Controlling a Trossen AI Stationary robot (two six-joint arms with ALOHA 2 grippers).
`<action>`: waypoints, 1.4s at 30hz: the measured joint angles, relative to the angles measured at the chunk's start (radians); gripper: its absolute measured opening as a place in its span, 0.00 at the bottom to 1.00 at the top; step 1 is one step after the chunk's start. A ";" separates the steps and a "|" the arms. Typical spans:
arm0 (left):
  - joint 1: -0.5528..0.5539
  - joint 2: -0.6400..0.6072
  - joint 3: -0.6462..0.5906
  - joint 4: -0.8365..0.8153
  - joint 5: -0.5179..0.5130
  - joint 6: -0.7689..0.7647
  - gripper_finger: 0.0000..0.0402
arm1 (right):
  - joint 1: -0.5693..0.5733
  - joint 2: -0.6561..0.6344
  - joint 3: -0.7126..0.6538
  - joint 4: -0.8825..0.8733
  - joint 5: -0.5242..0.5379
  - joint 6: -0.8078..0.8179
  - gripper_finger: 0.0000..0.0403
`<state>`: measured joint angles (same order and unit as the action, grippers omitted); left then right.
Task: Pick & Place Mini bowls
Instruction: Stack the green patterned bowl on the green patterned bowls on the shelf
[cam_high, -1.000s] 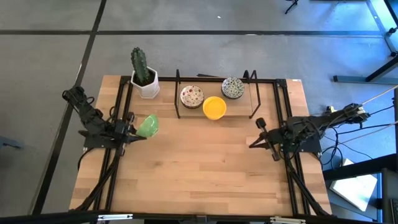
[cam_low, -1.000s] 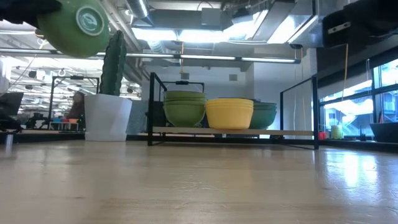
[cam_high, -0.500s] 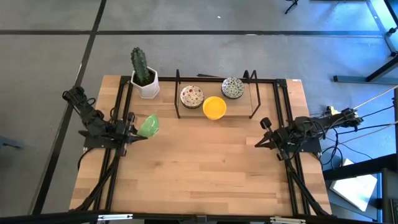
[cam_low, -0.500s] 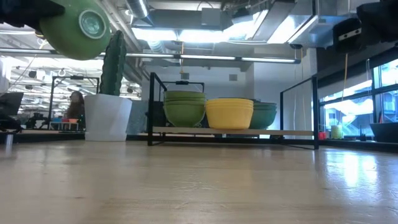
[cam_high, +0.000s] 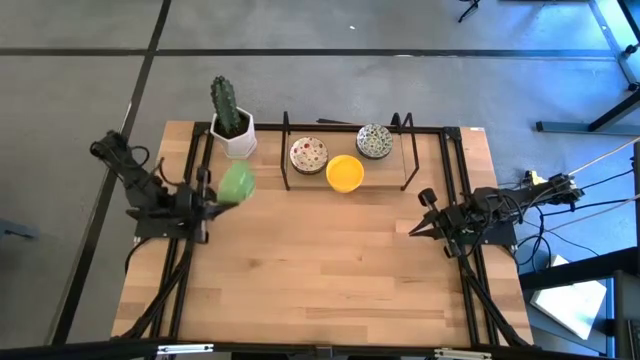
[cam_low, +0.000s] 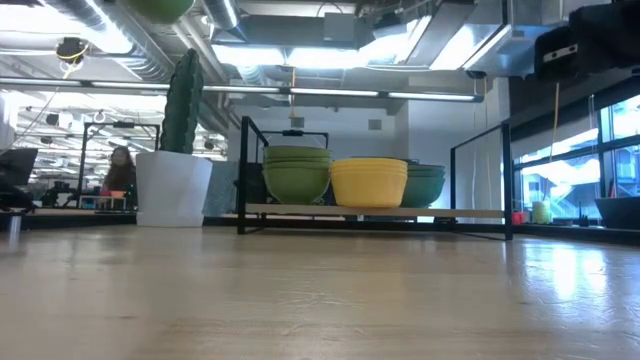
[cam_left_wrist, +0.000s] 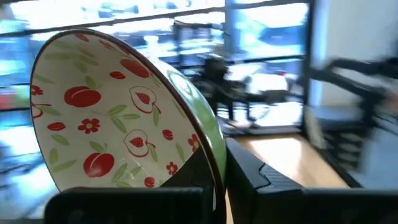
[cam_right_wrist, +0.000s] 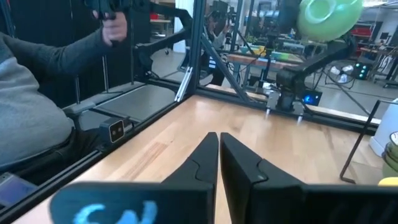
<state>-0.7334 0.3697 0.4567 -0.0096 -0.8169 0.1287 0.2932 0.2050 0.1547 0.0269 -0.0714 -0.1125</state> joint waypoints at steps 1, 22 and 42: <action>0.010 0.041 0.043 0.007 -0.035 0.006 0.04 | 0.000 0.000 0.000 0.004 0.000 0.000 0.05; 0.743 1.184 1.236 -0.965 0.237 -0.143 0.03 | 0.000 0.000 0.000 -0.061 0.000 0.057 0.05; 0.912 1.593 1.423 -1.148 0.373 -0.060 0.04 | 0.000 0.000 0.001 -0.074 0.000 0.056 0.05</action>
<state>0.1790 1.9630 1.8801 -1.1575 -0.4438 0.0684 0.2932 0.2054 0.1555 -0.0467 -0.0719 -0.0563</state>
